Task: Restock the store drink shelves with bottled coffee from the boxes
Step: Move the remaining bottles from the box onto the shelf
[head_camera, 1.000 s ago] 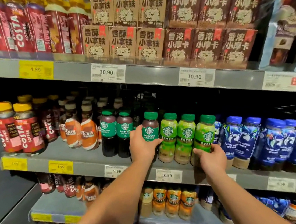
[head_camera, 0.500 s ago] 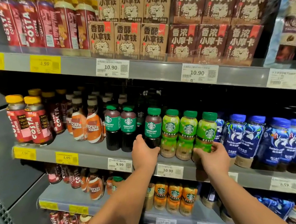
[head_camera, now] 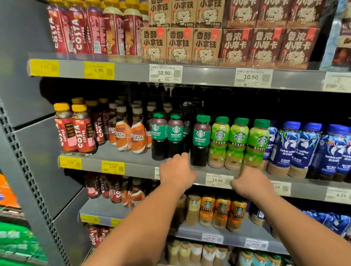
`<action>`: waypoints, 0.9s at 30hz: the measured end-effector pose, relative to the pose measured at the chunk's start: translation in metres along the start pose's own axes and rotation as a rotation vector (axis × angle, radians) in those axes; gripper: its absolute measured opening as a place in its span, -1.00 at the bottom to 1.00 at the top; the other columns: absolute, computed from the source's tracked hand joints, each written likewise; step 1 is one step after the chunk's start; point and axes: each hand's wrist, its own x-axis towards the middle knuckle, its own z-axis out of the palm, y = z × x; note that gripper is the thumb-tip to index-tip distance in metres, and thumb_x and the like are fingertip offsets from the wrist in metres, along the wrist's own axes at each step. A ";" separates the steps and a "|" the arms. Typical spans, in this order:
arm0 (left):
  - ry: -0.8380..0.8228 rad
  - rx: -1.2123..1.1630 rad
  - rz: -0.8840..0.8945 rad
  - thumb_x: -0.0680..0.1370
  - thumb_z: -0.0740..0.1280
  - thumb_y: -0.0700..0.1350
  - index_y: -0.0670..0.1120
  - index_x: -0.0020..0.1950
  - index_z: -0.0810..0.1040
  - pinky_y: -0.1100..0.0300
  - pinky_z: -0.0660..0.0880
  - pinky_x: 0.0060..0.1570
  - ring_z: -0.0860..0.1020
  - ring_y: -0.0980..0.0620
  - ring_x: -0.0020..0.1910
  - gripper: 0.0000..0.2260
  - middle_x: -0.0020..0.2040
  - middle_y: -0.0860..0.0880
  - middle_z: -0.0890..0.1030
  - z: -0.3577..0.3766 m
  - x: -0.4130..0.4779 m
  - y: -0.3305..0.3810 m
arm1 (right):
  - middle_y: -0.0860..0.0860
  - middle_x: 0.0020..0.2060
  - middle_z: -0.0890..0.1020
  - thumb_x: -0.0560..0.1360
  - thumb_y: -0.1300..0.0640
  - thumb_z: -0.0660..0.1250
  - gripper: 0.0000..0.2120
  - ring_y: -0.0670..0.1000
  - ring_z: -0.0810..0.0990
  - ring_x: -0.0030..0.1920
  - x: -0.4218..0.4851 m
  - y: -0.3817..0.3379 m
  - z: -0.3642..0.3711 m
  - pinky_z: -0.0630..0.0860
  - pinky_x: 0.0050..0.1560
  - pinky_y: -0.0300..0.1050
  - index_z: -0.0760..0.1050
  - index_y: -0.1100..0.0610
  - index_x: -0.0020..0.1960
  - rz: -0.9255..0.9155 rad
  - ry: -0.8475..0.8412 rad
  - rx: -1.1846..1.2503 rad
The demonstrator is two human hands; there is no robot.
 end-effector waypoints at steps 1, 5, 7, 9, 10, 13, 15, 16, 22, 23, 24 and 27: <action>-0.019 0.038 0.024 0.52 0.27 -0.06 -0.08 0.25 0.41 0.02 0.44 0.05 0.49 -0.15 0.18 -0.69 0.19 -0.10 0.52 -0.004 -0.009 -0.005 | 0.14 0.04 0.61 0.44 0.04 0.28 -0.76 0.15 0.56 0.04 -0.012 -0.007 -0.002 0.52 0.01 -0.06 0.47 0.15 0.03 -0.083 0.006 -0.180; -0.100 0.116 0.066 0.52 0.28 -0.03 -0.08 0.20 0.46 0.04 0.45 0.04 0.52 -0.17 0.18 -0.72 0.17 -0.13 0.56 -0.016 -0.053 -0.034 | 0.07 0.13 0.58 0.50 0.04 0.23 -0.70 0.14 0.54 0.15 -0.065 -0.043 0.002 0.44 0.01 -0.05 0.48 0.11 0.19 -0.205 -0.020 -0.419; -0.127 0.133 0.089 0.53 0.27 -0.01 -0.09 0.18 0.48 0.04 0.46 0.02 0.53 -0.19 0.16 -0.73 0.14 -0.13 0.57 -0.022 -0.077 -0.054 | 0.08 0.12 0.58 0.52 0.08 0.20 -0.76 0.14 0.55 0.11 -0.093 -0.062 0.012 0.42 -0.04 -0.06 0.48 0.11 0.14 -0.220 -0.049 -0.373; -0.145 0.165 0.107 0.53 0.27 -0.03 -0.09 0.18 0.48 0.02 0.47 0.01 0.53 -0.19 0.16 -0.74 0.14 -0.14 0.57 -0.025 -0.100 -0.076 | 0.09 0.10 0.59 0.50 0.12 0.20 -0.79 0.14 0.56 0.09 -0.121 -0.080 0.026 0.42 -0.05 -0.05 0.48 0.10 0.10 -0.266 -0.052 -0.371; -0.154 0.180 0.110 0.53 0.26 -0.04 -0.09 0.19 0.48 0.02 0.47 0.00 0.53 -0.19 0.16 -0.74 0.15 -0.14 0.56 -0.025 -0.112 -0.087 | 0.08 0.10 0.60 0.49 0.11 0.21 -0.76 0.15 0.57 0.10 -0.134 -0.089 0.034 0.43 -0.03 -0.04 0.48 0.09 0.14 -0.285 -0.051 -0.376; -0.209 0.190 0.098 0.53 0.27 -0.05 -0.08 0.20 0.51 0.03 0.47 0.01 0.53 -0.18 0.17 -0.73 0.16 -0.13 0.57 -0.024 -0.147 -0.117 | 0.06 0.11 0.60 0.48 0.04 0.24 -0.68 0.12 0.58 0.10 -0.173 -0.108 0.063 0.43 -0.10 -0.07 0.47 0.08 0.21 -0.304 -0.091 -0.371; -0.258 0.181 0.096 0.53 0.27 -0.05 -0.08 0.18 0.51 0.04 0.45 -0.06 0.54 -0.17 0.13 -0.75 0.13 -0.13 0.57 -0.021 -0.171 -0.134 | 0.06 0.12 0.58 0.49 0.00 0.25 -0.68 0.12 0.58 0.11 -0.199 -0.119 0.079 0.40 -0.13 -0.08 0.47 0.10 0.19 -0.312 -0.155 -0.394; -0.285 0.173 0.099 0.54 0.27 -0.05 -0.09 0.16 0.50 0.05 0.43 -0.11 0.55 -0.17 0.10 -0.77 0.10 -0.12 0.57 -0.019 -0.182 -0.142 | 0.07 0.13 0.57 0.50 -0.01 0.25 -0.68 0.12 0.57 0.12 -0.211 -0.124 0.087 0.39 -0.13 -0.08 0.47 0.10 0.20 -0.319 -0.178 -0.412; -0.378 0.134 0.087 0.53 0.27 -0.07 -0.09 0.10 0.50 0.05 0.42 -0.14 0.56 -0.17 0.08 -0.82 0.08 -0.11 0.58 0.014 -0.242 -0.184 | 0.09 0.16 0.55 0.50 0.05 0.22 -0.67 0.15 0.55 0.16 -0.268 -0.131 0.138 0.49 0.04 -0.01 0.44 0.12 0.23 -0.339 -0.310 -0.435; -0.391 0.137 0.082 0.52 0.27 -0.06 -0.09 0.11 0.51 0.05 0.44 -0.12 0.56 -0.16 0.10 -0.80 0.09 -0.11 0.59 0.022 -0.251 -0.190 | 0.10 0.17 0.55 0.51 0.05 0.22 -0.67 0.15 0.55 0.16 -0.275 -0.130 0.149 0.49 0.04 -0.01 0.45 0.13 0.23 -0.344 -0.325 -0.439; -0.411 0.136 0.076 0.52 0.27 -0.07 -0.09 0.11 0.51 0.04 0.46 -0.09 0.56 -0.16 0.10 -0.79 0.09 -0.11 0.59 0.030 -0.258 -0.196 | 0.10 0.16 0.56 0.51 0.04 0.23 -0.68 0.15 0.56 0.15 -0.282 -0.128 0.160 0.50 0.02 -0.02 0.46 0.13 0.22 -0.345 -0.347 -0.441; -0.481 0.131 0.037 0.52 0.25 -0.09 -0.10 0.09 0.49 0.06 0.44 -0.08 0.55 -0.16 0.09 -0.82 0.09 -0.11 0.57 0.059 -0.278 -0.214 | 0.10 0.13 0.58 0.49 0.03 0.25 -0.69 0.16 0.57 0.12 -0.298 -0.120 0.196 0.48 -0.02 -0.04 0.48 0.13 0.19 -0.345 -0.424 -0.428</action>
